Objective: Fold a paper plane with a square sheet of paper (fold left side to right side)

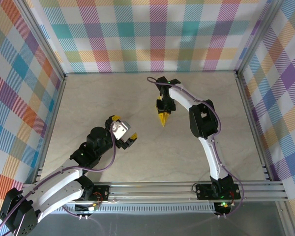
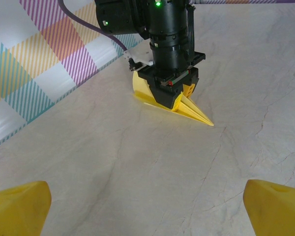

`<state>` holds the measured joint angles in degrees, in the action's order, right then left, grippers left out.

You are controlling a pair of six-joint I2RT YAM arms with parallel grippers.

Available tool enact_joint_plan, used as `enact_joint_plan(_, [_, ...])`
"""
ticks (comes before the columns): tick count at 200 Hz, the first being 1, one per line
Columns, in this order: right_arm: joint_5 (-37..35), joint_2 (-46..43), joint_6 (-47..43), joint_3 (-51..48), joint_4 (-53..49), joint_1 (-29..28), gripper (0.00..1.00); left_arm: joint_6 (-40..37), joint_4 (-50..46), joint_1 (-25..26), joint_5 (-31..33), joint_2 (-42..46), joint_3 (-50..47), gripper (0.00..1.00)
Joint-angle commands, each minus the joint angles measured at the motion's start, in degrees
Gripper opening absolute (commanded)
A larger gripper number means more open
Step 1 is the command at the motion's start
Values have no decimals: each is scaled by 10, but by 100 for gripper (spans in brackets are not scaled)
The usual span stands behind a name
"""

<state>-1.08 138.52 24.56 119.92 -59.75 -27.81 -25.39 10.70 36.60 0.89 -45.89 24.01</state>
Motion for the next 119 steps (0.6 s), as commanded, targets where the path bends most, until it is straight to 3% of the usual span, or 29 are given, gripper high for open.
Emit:
enact_joint_plan(1, [-9, 14, 3, 7, -20, 2, 27, -10, 11, -5, -6, 6, -5, 100])
enact_joint_plan(66, [-44, -7, 35, -19, -18, -3, 46, -9, 12, -5, -7, 4, -5, 100])
enact_joint_plan(119, [-29, -28, 56, -43, 4, -5, 47, -8, 12, -4, -7, 6, -4, 100])
